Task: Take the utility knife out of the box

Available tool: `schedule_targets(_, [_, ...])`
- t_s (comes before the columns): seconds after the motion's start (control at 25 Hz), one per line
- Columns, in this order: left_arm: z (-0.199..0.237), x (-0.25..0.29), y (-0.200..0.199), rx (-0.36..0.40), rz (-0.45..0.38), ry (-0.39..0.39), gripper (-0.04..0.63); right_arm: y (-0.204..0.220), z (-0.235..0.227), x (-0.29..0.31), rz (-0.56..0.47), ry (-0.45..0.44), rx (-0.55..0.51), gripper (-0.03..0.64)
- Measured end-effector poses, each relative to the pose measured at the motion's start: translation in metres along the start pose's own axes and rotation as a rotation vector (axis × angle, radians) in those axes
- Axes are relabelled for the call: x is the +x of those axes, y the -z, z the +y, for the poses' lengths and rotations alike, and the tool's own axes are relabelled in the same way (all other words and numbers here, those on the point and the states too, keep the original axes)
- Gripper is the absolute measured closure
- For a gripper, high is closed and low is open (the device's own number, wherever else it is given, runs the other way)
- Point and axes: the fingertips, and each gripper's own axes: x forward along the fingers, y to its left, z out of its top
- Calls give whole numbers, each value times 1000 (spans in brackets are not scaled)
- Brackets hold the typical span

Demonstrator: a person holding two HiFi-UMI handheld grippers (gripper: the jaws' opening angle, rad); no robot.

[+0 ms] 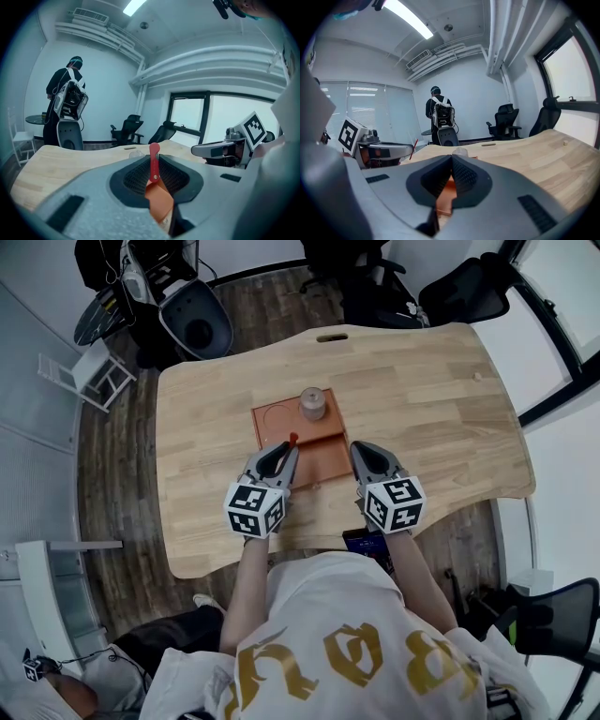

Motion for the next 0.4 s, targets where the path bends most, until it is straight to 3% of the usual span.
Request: schedule_targets(0.4, [2,6,-6,10,-29,24,538,1,-7,9,7,3,5,606])
